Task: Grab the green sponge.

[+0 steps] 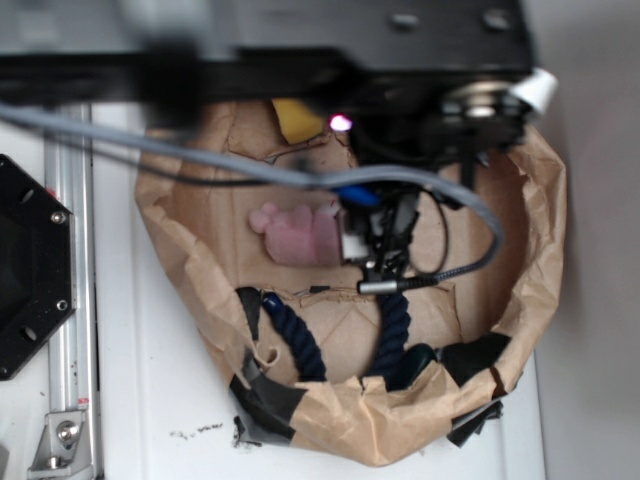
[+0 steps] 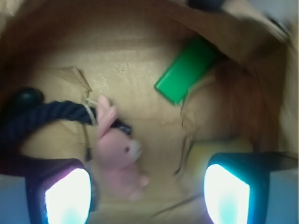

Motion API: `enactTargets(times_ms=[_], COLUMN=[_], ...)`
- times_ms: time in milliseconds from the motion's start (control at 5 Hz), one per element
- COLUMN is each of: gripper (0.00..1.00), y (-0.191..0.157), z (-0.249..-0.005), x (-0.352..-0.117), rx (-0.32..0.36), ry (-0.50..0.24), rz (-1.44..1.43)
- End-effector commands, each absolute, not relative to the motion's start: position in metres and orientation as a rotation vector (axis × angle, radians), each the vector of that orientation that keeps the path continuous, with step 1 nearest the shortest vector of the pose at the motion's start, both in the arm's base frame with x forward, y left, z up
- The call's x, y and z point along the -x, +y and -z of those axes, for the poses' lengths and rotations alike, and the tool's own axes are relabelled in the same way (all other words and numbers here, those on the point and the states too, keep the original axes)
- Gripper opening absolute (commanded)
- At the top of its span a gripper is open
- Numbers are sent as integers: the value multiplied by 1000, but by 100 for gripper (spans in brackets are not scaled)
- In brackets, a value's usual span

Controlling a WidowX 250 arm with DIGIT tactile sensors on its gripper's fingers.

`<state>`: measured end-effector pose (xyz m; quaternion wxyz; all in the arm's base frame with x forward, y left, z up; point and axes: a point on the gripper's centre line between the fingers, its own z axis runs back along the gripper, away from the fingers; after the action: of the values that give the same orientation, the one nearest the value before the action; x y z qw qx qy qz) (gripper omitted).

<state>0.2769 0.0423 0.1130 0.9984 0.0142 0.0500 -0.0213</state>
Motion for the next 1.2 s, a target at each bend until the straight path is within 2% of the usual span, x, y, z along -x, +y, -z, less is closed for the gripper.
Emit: enactTargets(times_ms=[0,200,1000], gripper=[100,100,100], y=[34,48,48], z=[-106,-107,-107], x=[-251,-244,-244], rx=[-43,-109,-109], ry=[131,137,137], rz=[500,746,746])
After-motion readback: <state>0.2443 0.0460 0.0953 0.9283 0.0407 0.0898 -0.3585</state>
